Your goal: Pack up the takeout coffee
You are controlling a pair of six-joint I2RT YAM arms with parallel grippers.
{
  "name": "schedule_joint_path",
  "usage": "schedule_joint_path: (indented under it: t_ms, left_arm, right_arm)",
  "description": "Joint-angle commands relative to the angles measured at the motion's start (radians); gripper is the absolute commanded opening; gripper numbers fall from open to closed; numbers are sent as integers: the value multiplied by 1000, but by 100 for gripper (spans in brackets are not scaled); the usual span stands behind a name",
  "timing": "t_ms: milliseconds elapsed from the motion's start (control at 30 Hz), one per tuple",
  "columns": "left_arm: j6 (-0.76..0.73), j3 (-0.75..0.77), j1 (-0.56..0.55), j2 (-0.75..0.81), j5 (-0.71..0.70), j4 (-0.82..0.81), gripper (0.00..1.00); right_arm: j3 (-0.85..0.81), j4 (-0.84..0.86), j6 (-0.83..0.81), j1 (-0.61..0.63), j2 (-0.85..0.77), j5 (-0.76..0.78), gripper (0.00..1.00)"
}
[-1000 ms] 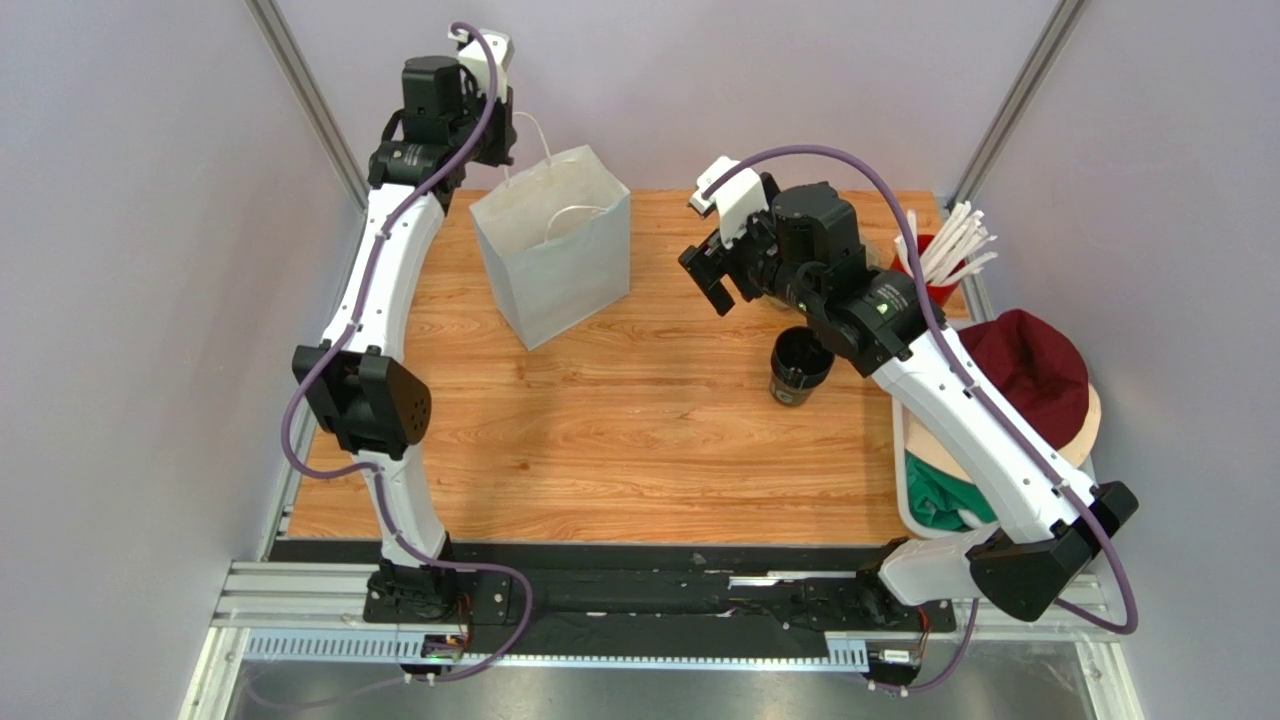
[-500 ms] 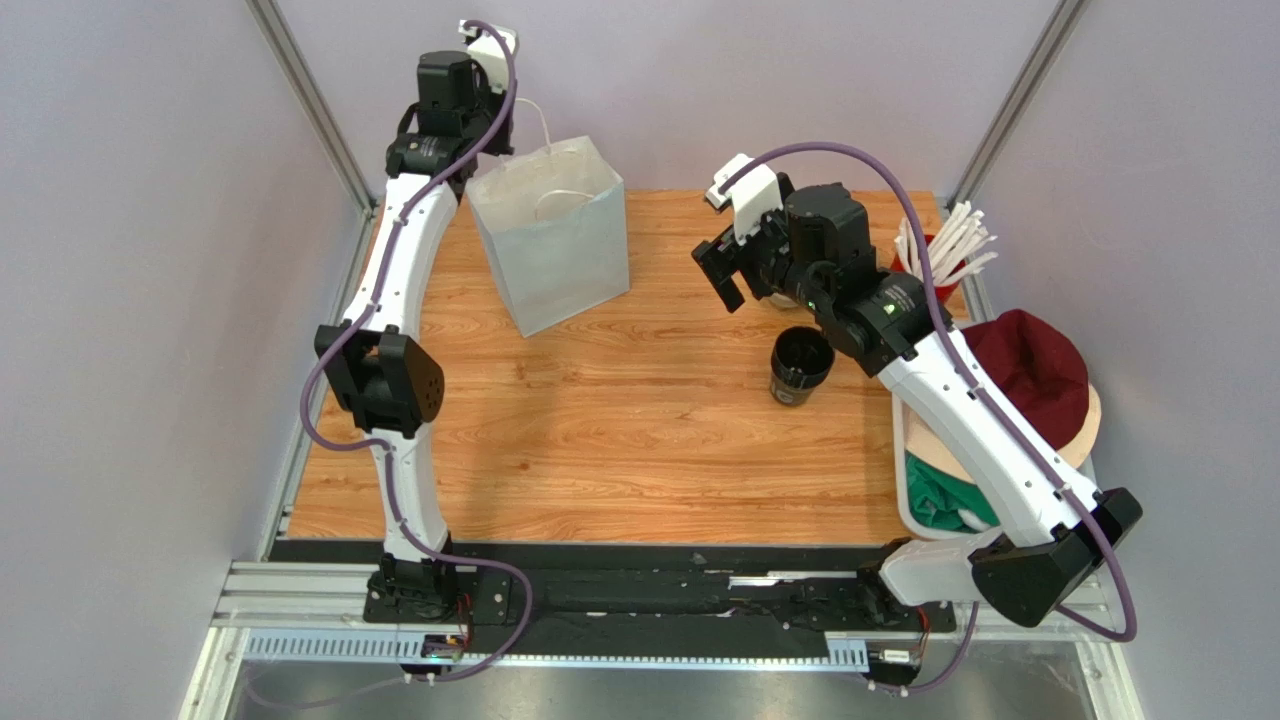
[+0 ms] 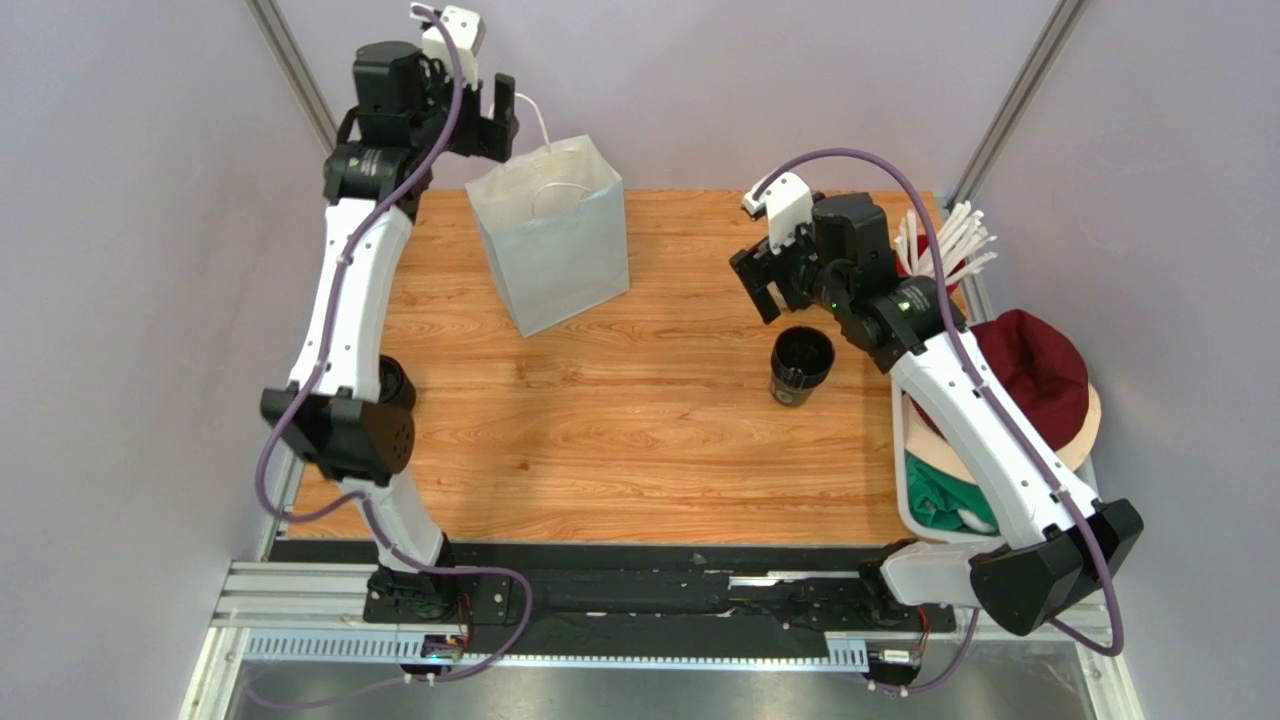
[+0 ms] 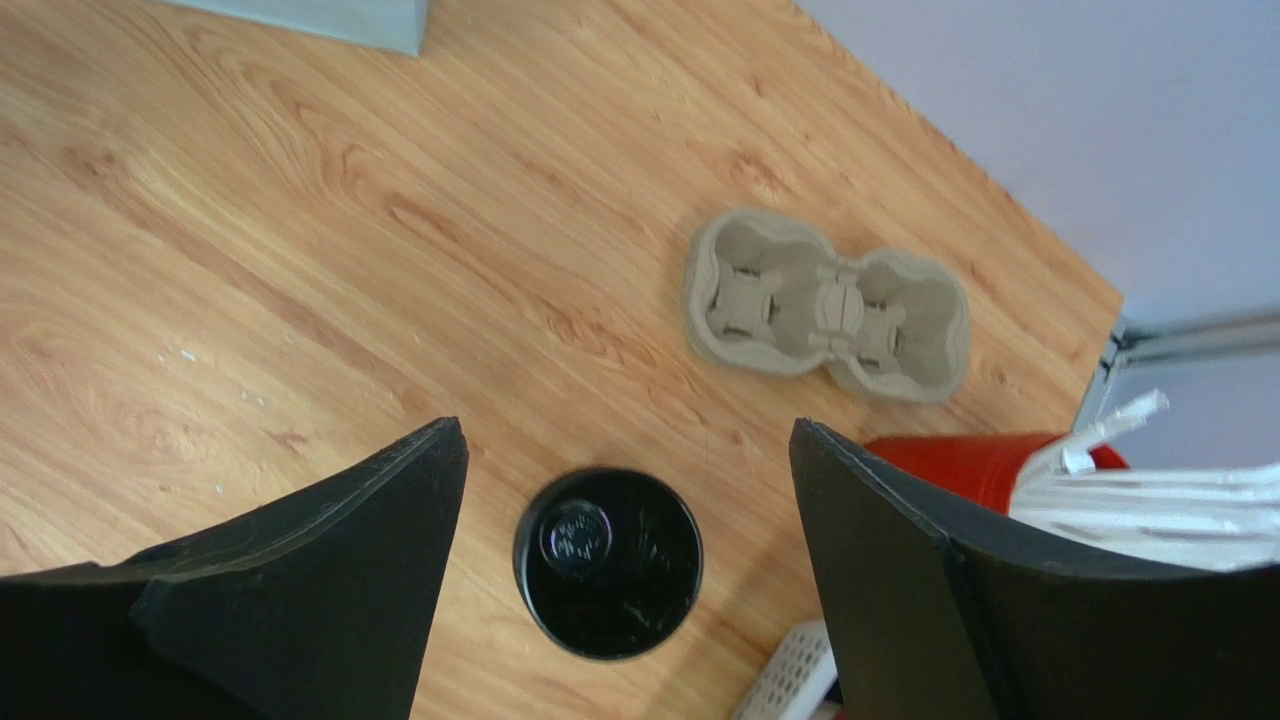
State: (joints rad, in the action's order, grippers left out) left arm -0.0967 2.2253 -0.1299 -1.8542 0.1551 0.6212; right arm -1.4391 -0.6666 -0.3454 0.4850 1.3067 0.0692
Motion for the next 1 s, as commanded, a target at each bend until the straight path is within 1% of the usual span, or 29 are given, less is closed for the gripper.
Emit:
schedule_joint_path:
  t_ms: [0,33,67,100,133,167,200,233,267,333,367,433,500,533,667,833,933,967]
  left_arm:
    - [-38,-185,1,278,147,89,94]
    - [-50,-240,1,324,162,89,94]
    - [-79,-344,1,370,175,89,95]
    - [-92,-396,1,457,190,91,95]
    - [-107,-488,1,499,201,97,95]
    - [-150,-528,1,576,216,116,95]
    - [-170,-567,1,611,242,127,95]
    - [-188,-605,1,647,251,139,95]
    - [-227,-675,1,708,262,168,95]
    - [-271,-766,1,759,282,215,96]
    - [-281,-797,1,804,282,225,96]
    - [-311,-881,1,842,304,255,96]
    - [-337,-935,1,891,307,272,96]
    - [-342,-987,1,904,307,269,96]
    - [-328,-1085,1,993,317,233,97]
    - [-342,-1214,1,1095,415,170,97]
    - [-333,-1234,1,1116,437,153,97]
    - [-331,-1231,1,1104,442,155,97]
  right_arm:
    - [2,-117,-35,-39,-73,-25,85]
    - [8,-131,-43,-43,-83,-29,85]
    - [22,-142,-50,-49,-98,-29,85]
    - [26,-166,-58,-59,-104,-32,85]
    - [31,-178,-60,-66,-107,-45,84]
    - [37,-191,-63,-75,-109,-52,84]
    - [40,-217,-64,-91,-104,-54,84]
    - [40,-231,-66,-97,-100,-104,84]
    - [40,-244,-67,-111,-83,-118,83]
    - [40,-271,-64,-115,-64,-159,82]
    - [42,-277,-63,-117,-46,-173,79]
    - [49,-283,-61,-117,-27,-219,77]
    - [57,-283,-63,-117,-1,-242,74]
    - [57,-281,-61,-117,8,-255,73]
    - [60,-283,-46,-114,63,-246,66]
    - [98,-229,-15,-112,89,-213,57]
    - [120,-215,-6,-111,100,-209,52]
    - [127,-214,-6,-111,100,-206,49]
